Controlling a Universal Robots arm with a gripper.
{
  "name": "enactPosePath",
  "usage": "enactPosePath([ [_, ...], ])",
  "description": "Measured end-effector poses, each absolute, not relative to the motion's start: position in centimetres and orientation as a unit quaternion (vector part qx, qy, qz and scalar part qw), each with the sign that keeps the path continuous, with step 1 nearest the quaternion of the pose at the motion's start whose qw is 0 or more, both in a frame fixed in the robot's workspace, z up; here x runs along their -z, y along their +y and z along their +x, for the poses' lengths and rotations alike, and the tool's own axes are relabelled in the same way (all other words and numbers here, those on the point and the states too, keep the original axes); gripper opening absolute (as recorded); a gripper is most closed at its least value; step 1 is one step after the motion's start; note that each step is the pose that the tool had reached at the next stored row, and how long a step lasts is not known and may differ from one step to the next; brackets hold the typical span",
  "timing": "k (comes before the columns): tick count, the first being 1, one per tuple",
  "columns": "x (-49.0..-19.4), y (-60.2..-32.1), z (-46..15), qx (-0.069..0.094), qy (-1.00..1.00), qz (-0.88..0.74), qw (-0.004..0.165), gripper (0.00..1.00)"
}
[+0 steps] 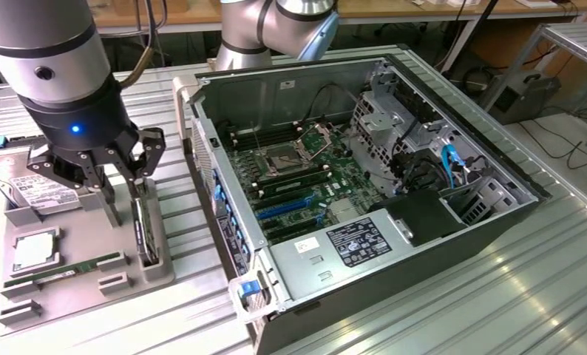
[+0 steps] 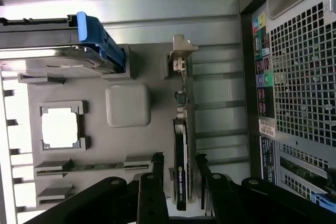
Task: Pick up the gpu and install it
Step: 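Pick up the gpu and move the gpu toward the slot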
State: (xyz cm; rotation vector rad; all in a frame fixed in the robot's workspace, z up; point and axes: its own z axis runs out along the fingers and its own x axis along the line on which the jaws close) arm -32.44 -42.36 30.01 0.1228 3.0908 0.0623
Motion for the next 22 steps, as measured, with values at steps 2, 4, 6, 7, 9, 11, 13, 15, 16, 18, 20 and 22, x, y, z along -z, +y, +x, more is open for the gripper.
enactPosePath([
  [2,-29.9,-42.4,-32.4,-0.02,0.999,0.04,0.024,0.36],
  [4,-29.9,-42.4,-32.4,-0.02,0.999,0.04,0.024,0.36],
  [6,-29.8,-42.4,-32.4,-0.02,0.999,0.04,0.024,0.36],
  [7,-29.7,-42.4,-32.4,-0.02,0.999,0.04,0.024,0.36],
  [9,-29.6,-42.4,-32.4,-0.02,0.999,0.04,0.024,0.36],
  [11,-29.3,-42.4,-32.4,-0.02,0.999,0.04,0.024,0.36],
  [13,-29.0,-42.4,-32.3,-0.02,0.999,0.04,0.024,0.36],
  [15,-28.8,-42.4,-32.1,-0.02,0.999,0.04,0.024,0.36],
  [16,-28.8,-42.4,-32.1,-0.02,0.999,0.04,0.024,0.36],
  [18,-28.7,-42.4,-32.1,-0.02,0.999,0.04,0.024,0.36],
  [20,-28.7,-42.4,-32.1,-0.02,0.999,0.04,0.024,0.36],
  [22,-28.7,-42.4,-32.1,-0.02,0.999,0.04,0.024,0.36],
])
